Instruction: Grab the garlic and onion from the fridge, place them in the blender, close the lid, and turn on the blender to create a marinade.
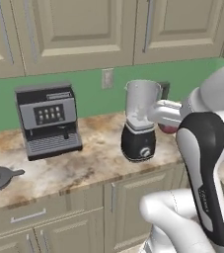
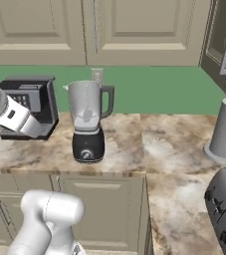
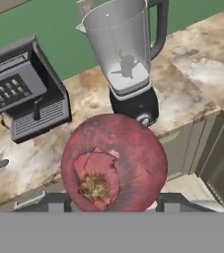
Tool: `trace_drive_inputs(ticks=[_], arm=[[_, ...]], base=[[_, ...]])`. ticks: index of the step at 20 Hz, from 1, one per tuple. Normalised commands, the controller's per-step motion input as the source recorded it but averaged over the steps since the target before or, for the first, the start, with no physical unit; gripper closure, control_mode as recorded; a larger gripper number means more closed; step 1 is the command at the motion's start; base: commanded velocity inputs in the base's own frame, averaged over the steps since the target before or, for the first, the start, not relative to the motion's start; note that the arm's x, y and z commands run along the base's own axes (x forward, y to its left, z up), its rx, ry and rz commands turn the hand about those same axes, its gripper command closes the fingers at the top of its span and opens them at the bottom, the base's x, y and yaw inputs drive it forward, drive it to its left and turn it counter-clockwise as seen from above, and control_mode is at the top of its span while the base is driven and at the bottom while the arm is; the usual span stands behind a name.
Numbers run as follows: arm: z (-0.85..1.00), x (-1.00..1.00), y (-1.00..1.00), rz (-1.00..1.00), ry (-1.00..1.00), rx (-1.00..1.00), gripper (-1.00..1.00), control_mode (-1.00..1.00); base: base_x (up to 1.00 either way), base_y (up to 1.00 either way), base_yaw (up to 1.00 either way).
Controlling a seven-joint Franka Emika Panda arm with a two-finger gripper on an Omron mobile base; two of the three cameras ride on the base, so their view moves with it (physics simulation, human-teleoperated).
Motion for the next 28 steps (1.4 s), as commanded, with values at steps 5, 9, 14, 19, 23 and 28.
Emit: trace_drive_inputs(ticks=[5,9,14,19,23,28], arm=[[0.00,0.00,0.00,0.00,0.00,0.00,1.00,1.00],[0.00,0.00,0.00,0.00,0.00,0.00,1.00,1.00],[0.33,0.01,-0.02,0.00,0.00,0.00,1.00,-1.00],[0.53,0.43,-0.13,0.00,0.04,0.00,1.00,-1.00],[0.24,0.67,-0.52,-0.01,0.09,0.00,1.00,-1.00],[-0.11,0.99,-0.26,-0.08,0.13,-0.09,1.00,-1.00]], base=[[0.58,-0.19,0.05],[0.38,-0.06,0.00],[0.00,0.00,0.00],[0.00,0.00,0.00],[0.00,0.00,0.00],[0.00,0.00,0.00]])
